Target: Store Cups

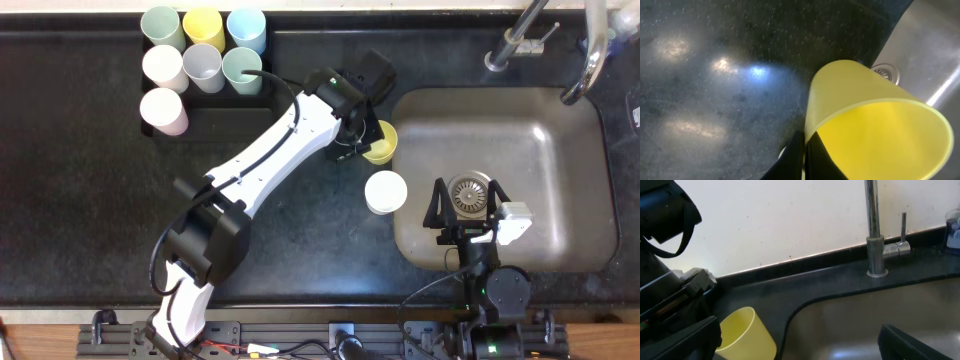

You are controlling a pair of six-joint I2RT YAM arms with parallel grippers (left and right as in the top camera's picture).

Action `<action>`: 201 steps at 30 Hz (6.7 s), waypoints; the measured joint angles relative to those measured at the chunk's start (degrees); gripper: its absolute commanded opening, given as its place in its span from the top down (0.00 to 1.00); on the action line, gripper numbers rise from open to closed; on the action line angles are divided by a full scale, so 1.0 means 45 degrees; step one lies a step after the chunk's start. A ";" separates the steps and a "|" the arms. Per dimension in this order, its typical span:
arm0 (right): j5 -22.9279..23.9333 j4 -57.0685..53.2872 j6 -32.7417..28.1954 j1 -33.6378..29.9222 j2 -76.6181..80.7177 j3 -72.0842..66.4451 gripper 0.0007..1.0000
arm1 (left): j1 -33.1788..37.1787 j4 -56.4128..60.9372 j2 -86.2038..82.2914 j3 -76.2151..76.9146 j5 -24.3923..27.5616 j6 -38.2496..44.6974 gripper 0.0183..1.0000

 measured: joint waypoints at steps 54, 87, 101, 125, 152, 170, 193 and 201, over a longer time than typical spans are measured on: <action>0.0005 0.0000 0.0005 0.0005 0.0000 0.0000 0.00 | 0.8476 -0.4177 -0.1729 -0.0010 -0.1307 -0.2997 0.98; 0.0010 0.0000 0.0005 0.0005 0.0000 0.0000 0.00 | 0.8748 -0.3279 -0.0831 -0.0491 -0.1355 -0.3041 0.00; 0.0005 0.0005 0.0005 0.0005 0.0000 0.0000 0.01 | 0.8301 -0.3580 -0.2399 -0.0699 -0.1700 -0.2594 0.00; 0.0005 0.0010 0.0029 0.0005 0.0000 0.0000 0.00 | 0.8801 1.2356 -2.3508 -1.9234 -0.1409 1.3474 0.00; 0.0000 0.0010 0.0034 0.0005 0.0000 0.0000 0.00 | 0.8801 1.2837 -2.7224 -2.4106 -0.1166 1.4037 0.00; 0.0010 0.0005 0.0034 0.0005 0.0000 0.0000 0.00 | 0.8801 1.2832 -2.7224 -2.4106 -0.1214 1.4008 0.00; -0.0185 -1.0875 -0.0568 0.0306 0.7519 1.1045 0.00 | 0.8801 1.2837 -2.7239 -2.4111 -0.1321 1.3998 0.00; 0.0267 -1.7184 -0.3347 0.3007 1.4484 1.5222 0.00 | 0.8801 1.2832 -2.7253 -2.4120 -0.1350 1.3964 0.00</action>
